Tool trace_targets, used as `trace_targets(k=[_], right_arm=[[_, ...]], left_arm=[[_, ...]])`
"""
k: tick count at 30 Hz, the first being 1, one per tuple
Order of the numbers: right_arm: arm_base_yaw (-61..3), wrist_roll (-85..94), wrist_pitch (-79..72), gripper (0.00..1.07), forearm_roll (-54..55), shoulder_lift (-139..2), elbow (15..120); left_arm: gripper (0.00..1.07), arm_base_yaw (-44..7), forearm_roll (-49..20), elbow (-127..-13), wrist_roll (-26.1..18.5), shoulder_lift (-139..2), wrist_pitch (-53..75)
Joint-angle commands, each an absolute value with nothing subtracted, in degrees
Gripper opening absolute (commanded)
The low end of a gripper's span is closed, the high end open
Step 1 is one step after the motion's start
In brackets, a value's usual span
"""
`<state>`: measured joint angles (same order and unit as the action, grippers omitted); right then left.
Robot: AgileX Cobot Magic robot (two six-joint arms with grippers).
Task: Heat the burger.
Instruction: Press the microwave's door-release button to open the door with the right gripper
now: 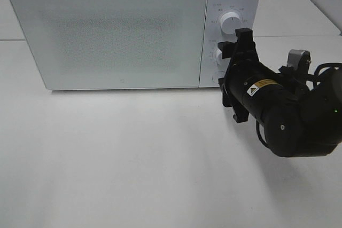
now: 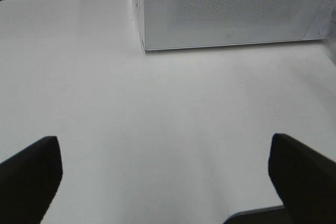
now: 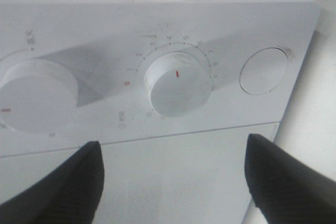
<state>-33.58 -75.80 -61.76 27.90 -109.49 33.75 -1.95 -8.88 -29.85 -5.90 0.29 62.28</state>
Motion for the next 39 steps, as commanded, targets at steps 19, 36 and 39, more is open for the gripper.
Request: trace_targets(k=[19, 36, 39], right_arm=[[-33.3, -25.2, -20.9, 0.75, 20.5, -84.5, 29.0], [-33.3, -11.3, 25.7, 0.75, 2.6, -65.9, 39.7], [-33.4, -11.3, 31.1, 0.75, 2.4, -61.7, 40.4]], left_arm=[[1.0, -1.8, -9.3, -29.9, -5.8, 1.2, 61.5], [1.0, -1.8, -9.3, -29.9, -5.8, 1.2, 61.5], [1.0, -1.8, -9.3, -29.9, -5.8, 1.2, 61.5]])
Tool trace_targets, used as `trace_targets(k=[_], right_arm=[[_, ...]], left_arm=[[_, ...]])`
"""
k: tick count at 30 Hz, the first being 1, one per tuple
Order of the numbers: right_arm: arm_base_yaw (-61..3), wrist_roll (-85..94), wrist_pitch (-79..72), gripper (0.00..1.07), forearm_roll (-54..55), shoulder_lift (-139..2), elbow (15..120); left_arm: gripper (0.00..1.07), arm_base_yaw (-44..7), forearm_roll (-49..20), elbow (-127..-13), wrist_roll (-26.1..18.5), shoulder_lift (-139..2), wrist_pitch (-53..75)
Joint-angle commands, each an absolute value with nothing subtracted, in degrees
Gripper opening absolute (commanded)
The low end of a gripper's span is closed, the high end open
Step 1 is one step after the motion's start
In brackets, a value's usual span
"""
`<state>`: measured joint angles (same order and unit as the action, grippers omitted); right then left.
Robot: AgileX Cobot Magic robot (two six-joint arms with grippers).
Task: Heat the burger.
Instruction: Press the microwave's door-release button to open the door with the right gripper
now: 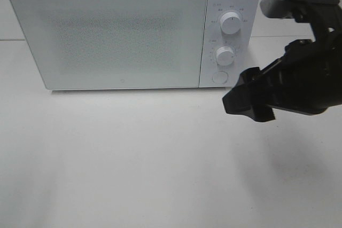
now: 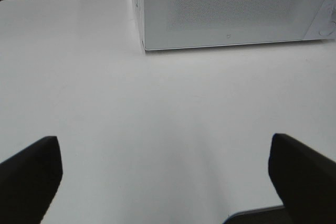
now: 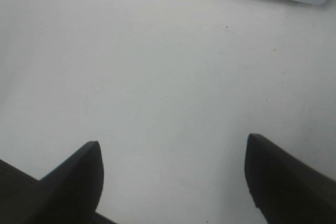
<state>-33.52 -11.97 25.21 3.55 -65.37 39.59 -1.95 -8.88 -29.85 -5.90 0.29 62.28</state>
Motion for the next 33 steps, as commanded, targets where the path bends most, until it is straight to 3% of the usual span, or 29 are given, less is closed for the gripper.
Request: trace_targets(k=[1, 11, 26, 33], right_arm=[[-33.4, -10.6, 33.5, 0.75, 2.4, -58.5, 40.3], [-33.4, -7.8, 45.1, 0.75, 2.3, -40.1, 40.3], [-32.9, -7.9, 57.2, 0.75, 2.5, -24.1, 40.3], [-23.0, -5.3, 60.4, 0.75, 2.2, -15.9, 40.3]], left_arm=[[1.0, -1.8, -9.3, -29.9, -5.8, 1.2, 61.5], [1.0, -1.8, -9.3, -29.9, -5.8, 1.2, 61.5], [1.0, -1.8, -9.3, -29.9, -5.8, 1.2, 61.5], [1.0, -1.8, -9.3, -29.9, -5.8, 1.2, 61.5]])
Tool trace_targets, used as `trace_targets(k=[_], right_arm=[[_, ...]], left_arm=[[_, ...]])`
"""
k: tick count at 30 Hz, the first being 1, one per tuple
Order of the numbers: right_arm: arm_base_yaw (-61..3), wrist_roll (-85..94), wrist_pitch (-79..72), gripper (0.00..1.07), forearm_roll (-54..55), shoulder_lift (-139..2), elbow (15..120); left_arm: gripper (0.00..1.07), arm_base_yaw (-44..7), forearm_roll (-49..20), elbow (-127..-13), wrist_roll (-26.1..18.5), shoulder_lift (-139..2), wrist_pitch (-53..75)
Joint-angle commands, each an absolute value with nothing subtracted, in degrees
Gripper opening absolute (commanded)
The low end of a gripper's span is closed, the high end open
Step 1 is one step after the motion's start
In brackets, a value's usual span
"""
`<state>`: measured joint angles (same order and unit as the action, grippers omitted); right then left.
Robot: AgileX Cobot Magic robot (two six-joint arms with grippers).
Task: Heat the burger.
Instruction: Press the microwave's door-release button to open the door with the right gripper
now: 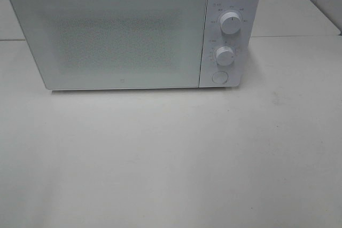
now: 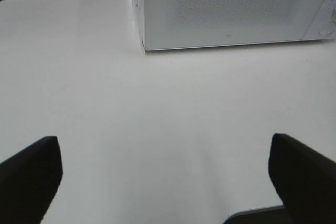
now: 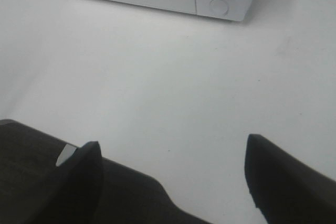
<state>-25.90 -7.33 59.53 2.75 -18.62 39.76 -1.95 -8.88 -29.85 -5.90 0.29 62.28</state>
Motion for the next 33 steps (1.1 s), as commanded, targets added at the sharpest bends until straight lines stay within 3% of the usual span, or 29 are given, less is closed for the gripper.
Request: trace_targets(k=[1, 6, 15, 33], right_arm=[[-23.0, -5.3, 60.4, 0.75, 2.2, -15.9, 40.3], [-15.9, -5.2, 60.8, 0.75, 0.0, -9.1, 39.8], [-8.8, -5.2, 60.8, 0.75, -1.7, 0.0, 34.3], [-7.4, -5.2, 56.9, 0.74, -1.4, 1.8, 28.6]], left_arm=[[1.0, -1.8, -9.3, -29.9, -5.8, 1.2, 61.5], [1.0, -1.8, -9.3, -29.9, -5.8, 1.2, 61.5], [1.0, -1.8, -9.3, -29.9, -5.8, 1.2, 61.5], [1.0, -1.8, -9.3, -29.9, -5.8, 1.2, 61.5]])
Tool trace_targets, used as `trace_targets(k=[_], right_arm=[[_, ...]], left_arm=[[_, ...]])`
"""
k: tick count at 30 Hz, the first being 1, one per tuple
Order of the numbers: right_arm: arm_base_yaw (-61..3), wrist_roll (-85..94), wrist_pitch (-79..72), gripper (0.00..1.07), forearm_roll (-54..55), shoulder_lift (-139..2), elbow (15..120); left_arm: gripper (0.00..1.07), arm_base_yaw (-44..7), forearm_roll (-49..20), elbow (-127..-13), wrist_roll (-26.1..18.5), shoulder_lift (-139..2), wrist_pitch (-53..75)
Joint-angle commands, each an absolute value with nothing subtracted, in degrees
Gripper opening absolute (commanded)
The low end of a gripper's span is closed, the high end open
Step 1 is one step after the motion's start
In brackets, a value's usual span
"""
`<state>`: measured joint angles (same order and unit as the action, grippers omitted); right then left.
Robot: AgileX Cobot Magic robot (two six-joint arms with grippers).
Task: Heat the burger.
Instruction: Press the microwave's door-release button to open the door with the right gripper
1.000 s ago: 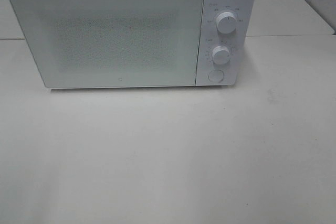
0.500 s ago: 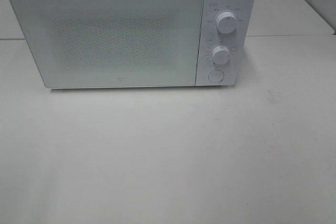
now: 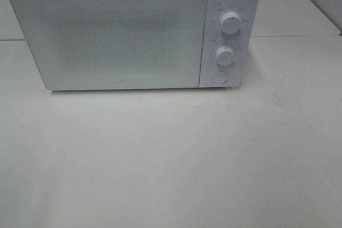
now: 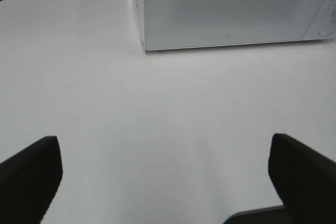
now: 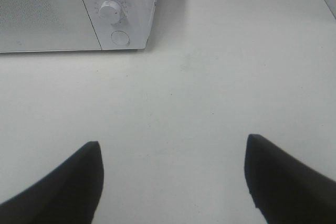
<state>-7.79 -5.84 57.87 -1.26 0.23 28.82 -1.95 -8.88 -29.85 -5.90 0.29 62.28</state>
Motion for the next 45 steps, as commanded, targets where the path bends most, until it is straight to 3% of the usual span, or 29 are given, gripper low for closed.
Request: trace_targets(k=[1, 18, 45], right_arm=[[-7.4, -5.2, 56.9, 0.74, -1.4, 1.8, 28.6], [-7.4, -5.2, 53.8, 0.74, -0.3, -4.2, 32.9], [-7.4, -5.2, 21.4, 0.74, 0.0, -37.5, 32.9]], left_arm=[[1.0, -1.8, -9.3, -29.9, -5.8, 1.2, 61.5], [1.0, -1.8, -9.3, -29.9, -5.8, 1.2, 61.5], [1.0, -1.8, -9.3, -29.9, -5.8, 1.2, 61.5]])
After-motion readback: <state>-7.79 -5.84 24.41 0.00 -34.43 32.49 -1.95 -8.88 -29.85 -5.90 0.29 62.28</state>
